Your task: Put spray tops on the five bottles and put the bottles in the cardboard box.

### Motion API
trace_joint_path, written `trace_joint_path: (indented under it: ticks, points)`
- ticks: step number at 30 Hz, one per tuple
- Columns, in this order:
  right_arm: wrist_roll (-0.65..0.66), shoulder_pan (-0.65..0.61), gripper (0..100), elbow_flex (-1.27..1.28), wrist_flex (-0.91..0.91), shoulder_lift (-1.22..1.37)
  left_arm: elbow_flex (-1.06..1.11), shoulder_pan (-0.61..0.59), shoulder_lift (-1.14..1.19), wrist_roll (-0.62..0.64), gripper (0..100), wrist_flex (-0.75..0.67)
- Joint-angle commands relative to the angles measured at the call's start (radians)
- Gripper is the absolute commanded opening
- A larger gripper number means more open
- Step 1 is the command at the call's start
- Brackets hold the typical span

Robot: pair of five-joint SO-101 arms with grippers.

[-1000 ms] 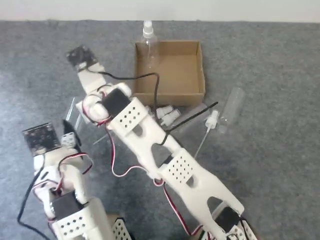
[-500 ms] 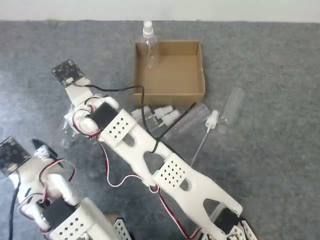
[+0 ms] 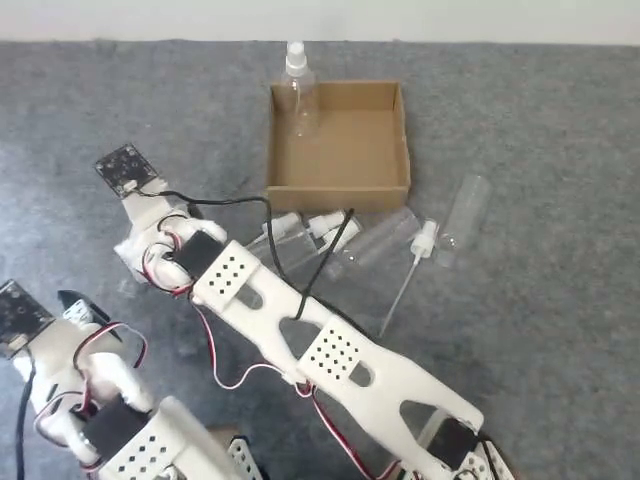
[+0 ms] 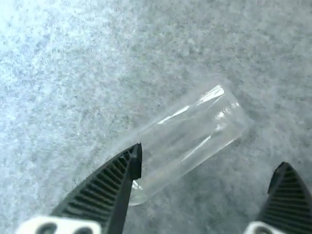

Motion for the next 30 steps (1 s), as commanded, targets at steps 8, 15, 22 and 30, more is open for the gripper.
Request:
trace_joint_path:
  ticks: [8, 15, 22, 30]
  points:
    - [-0.009, 0.033, 38.5, -0.037, 0.093, 0.01, -0.067, -0.003, -0.02, 0.011, 12, 0.005]
    - [-0.008, 0.045, 38.5, -0.038, 0.209, 0.008, -0.067, -0.003, -0.02, 0.011, 12, 0.005]
    - [-0.006, 0.076, 38.5, -0.038, 0.34, -0.113, -0.067, -0.003, -0.02, 0.011, 12, 0.005]
    - [-0.005, 0.077, 38.5, -0.038, 0.3, -0.202, -0.067, -0.003, -0.02, 0.011, 12, 0.005]
